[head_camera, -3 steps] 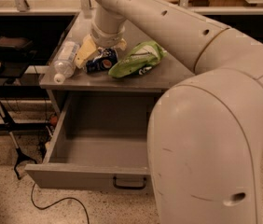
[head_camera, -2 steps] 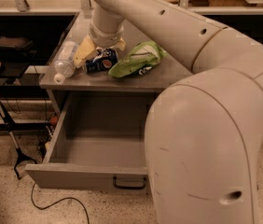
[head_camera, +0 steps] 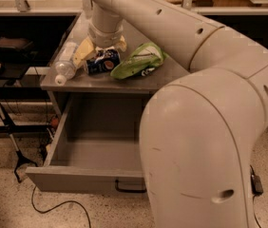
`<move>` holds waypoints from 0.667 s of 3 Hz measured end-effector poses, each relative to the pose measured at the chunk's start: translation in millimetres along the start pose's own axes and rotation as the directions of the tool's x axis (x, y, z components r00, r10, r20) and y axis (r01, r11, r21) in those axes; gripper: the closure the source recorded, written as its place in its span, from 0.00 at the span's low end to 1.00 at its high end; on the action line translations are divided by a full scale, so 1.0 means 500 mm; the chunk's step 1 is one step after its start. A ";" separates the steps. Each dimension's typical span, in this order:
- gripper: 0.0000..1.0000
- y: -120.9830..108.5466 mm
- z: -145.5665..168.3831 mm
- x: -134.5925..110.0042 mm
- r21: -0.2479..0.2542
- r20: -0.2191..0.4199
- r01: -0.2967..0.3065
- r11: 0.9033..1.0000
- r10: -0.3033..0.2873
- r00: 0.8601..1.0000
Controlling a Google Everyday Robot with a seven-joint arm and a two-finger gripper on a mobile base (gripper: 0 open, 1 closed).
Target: Place pepsi can into top drawer
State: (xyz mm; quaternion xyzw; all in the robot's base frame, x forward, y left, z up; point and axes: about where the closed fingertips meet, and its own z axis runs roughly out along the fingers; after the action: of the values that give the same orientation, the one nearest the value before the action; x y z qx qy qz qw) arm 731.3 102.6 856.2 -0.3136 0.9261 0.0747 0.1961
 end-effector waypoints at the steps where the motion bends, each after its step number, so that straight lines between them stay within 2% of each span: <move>1: 0.00 0.000 0.005 0.002 0.013 -0.016 -0.019 1.000 0.019 1.000; 2: 0.24 -0.001 0.009 0.004 0.033 -0.034 -0.039 0.999 0.040 0.999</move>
Offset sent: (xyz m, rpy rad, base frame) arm 0.0004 -0.0026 -0.0012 -0.0408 0.0200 -0.0727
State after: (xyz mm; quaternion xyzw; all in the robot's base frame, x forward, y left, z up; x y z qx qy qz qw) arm 731.8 102.2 851.1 -0.2934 0.9364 0.0580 0.1838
